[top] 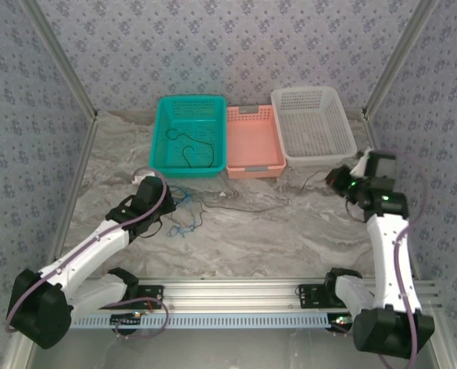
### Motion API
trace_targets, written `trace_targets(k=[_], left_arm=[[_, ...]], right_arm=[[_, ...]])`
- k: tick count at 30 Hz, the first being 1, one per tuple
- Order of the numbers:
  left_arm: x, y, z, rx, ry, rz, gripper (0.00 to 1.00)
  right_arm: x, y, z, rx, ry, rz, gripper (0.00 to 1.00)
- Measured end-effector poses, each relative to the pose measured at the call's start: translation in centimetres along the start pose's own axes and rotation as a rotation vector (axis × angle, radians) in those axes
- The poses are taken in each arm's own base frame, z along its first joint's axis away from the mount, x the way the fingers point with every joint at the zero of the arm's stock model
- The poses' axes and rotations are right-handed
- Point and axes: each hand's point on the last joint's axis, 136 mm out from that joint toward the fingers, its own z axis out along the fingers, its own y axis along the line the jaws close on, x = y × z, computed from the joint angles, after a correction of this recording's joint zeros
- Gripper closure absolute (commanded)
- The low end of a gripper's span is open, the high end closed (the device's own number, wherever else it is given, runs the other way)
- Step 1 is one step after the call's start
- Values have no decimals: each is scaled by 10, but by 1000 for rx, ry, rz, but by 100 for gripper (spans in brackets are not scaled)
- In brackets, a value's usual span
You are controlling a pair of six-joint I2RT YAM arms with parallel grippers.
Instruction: Untangle the cables
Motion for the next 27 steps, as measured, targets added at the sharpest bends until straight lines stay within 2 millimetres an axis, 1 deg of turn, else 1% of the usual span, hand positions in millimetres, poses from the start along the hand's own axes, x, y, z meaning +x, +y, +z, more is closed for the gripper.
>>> trace_targets(k=[2,3,4,5,7,10,12,14,16,18,20,22,23,25,27], left_arm=[[-9,-13,-5,30,-14,50,100],[-14,-20,-8,44,-23,73,100],[-17,-26,-10,54,-31,89,100],[-21,-31,-13,64,-40,108,100],[-24,-39,-17,77,-52,134,100],[-24,-43,-19,82,-57,166,100],[-22,-43,-20,78,-51,183,100],[-22,-43,-21,73,-48,197,100],[-22,-43,-22,71,-45,211,100],[-23,-45,-25,78,-48,227,100],[-24,-49,-30,102,-53,247,100],[-25,-53,-36,133,-59,263,100],[-26,-56,-40,151,-63,273,100],[-29,-61,-47,181,-73,293,100],[-31,-67,-55,219,-79,319,100]], right_arm=[[35,-25,28,40,102,31,100],[50,-36,38,58,139,48,100],[59,-44,44,72,160,60,97],[66,-50,48,86,177,72,88],[68,-56,55,100,186,84,74],[62,-56,57,107,163,62,61],[57,-53,52,120,130,24,53],[47,-43,41,122,73,-23,50],[36,-28,22,111,-3,-65,47],[24,-7,-1,70,-83,-104,46],[19,11,-13,23,-122,-117,45],[27,31,-15,-43,-112,-117,42],[36,43,-11,-87,-92,-114,40],[57,63,4,-164,-44,-114,37],[89,82,25,-231,29,-109,35]])
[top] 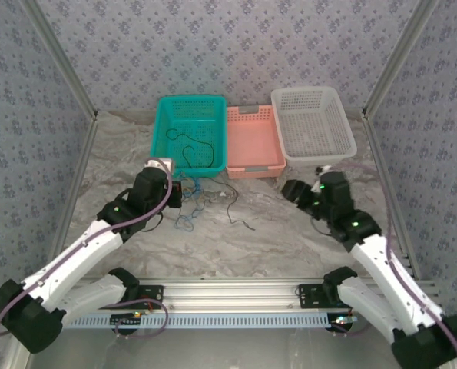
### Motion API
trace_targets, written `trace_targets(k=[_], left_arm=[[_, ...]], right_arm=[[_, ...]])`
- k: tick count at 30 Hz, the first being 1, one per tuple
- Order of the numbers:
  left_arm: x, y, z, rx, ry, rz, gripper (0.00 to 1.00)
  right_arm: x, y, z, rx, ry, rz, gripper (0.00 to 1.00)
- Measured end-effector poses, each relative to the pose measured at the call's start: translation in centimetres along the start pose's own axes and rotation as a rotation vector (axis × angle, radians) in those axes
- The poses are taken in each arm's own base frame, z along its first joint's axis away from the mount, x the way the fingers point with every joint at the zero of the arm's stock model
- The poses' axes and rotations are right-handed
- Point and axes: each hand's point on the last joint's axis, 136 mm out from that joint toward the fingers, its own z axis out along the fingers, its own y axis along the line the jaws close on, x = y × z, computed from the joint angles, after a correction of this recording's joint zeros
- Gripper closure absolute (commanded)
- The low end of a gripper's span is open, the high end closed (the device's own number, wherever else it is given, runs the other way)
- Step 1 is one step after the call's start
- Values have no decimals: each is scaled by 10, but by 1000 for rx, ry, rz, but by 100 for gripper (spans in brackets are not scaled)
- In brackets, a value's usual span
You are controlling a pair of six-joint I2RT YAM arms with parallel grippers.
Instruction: Untangle the cables
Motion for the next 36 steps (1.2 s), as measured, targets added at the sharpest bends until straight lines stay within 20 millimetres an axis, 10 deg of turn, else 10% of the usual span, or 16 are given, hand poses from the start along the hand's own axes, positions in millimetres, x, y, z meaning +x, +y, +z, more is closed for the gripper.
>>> trace_targets(k=[4,12,20,36], left_arm=[[-5,-14,-12,81,5,43,100],[-21,-45,-50,258,-12,124,100],[-36,-62,-76,357,-41,156,100],[-47,-83,-95,468,-48,160,100]], right_arm=[[36,27,45,-64,95,39,32],[38,72,110,-177,153,205,31],[41,84,136,-251,210,330,28],[116,110,197,-383,430,590,27]])
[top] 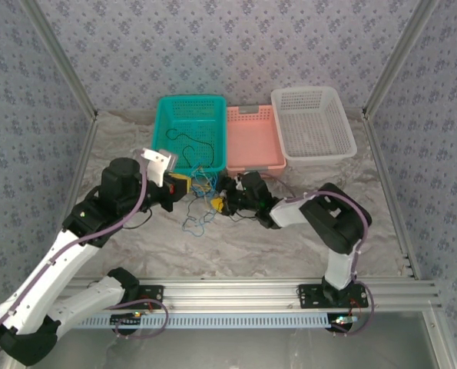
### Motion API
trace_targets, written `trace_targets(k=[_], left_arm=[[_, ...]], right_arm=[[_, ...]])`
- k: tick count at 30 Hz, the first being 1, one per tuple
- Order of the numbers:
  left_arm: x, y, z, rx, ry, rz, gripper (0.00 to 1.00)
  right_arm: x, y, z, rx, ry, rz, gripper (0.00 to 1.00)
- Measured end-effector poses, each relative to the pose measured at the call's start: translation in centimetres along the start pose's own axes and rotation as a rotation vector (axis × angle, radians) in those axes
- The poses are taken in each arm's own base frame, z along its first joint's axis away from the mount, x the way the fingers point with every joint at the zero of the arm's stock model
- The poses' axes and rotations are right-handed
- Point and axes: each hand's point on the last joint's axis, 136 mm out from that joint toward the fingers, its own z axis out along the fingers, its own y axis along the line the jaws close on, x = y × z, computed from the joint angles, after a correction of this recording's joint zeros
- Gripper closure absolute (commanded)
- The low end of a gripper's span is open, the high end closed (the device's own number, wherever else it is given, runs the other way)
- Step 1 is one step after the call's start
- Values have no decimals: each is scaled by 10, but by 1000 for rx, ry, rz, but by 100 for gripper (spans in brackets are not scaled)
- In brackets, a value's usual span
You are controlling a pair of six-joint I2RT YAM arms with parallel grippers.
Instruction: Untangle the cables
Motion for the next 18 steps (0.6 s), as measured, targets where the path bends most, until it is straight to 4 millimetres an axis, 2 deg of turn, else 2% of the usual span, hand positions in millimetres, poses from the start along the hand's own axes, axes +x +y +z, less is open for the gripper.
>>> trace_targets(k=[4,5,8,9,13,16,18], left_arm=[[0,-2,0,9,1,-3,100],[0,-2,0,11,2,-5,100],[0,-3,-1,15,1,-12,100],[0,-3,-1,15,-1,-15,100],[-2,-3,-7,7,-17,-16,100],[-4,4,-15,-38,-43,-29,100],[-1,12,-17,-83,-50,-45,100]], right_arm=[[13,9,23,-55,40,41,30],[17,13,29,-72,51,48,36],[24,25,41,-126,69,60,88],[25,28,43,-139,67,65,99],[13,26,37,-151,15,68,100],[-8,9,9,-89,-68,55,100],[-24,7,-17,-50,-130,29,100]])
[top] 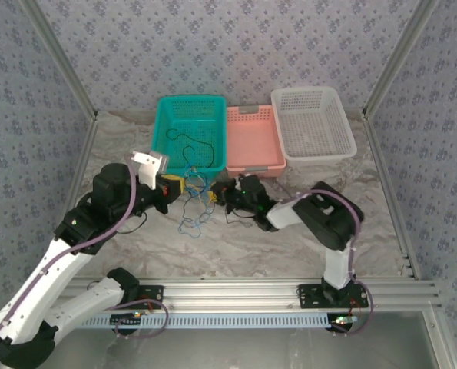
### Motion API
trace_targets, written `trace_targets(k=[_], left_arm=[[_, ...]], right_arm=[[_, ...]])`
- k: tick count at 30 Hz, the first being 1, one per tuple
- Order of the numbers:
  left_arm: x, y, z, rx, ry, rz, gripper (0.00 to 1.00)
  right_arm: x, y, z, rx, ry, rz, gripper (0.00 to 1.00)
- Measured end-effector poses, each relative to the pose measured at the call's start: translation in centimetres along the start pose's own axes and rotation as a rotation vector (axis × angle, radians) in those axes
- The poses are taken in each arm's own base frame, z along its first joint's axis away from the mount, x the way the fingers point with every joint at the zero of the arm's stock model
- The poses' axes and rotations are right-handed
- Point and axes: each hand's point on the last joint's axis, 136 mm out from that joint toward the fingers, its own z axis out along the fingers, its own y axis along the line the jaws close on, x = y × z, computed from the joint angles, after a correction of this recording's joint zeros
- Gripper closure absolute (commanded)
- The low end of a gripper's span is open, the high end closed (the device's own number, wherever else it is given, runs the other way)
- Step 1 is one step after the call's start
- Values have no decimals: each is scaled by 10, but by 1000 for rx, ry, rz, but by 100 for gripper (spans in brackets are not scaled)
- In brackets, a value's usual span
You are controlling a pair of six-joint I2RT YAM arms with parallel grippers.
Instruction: Untangle the cables
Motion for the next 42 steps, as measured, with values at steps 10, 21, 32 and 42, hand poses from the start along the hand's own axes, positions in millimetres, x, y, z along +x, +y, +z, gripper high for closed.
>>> trace_targets(k=[10,21,32,42], left_arm=[[66,61,35,-264,162,-123,100],[107,103,64,-473,289,-183,100],[138,172,40,-832,327,-272,100],[142,154,74,-633,328,-356,74]], right_arm=[[-62,120,-136,2,-287,-310,100],[-113,155,-241,158,-488,-386,100],[-115,181,-290,155,-563,-405,100],[-86,209,-282,140,-486,-493,100]])
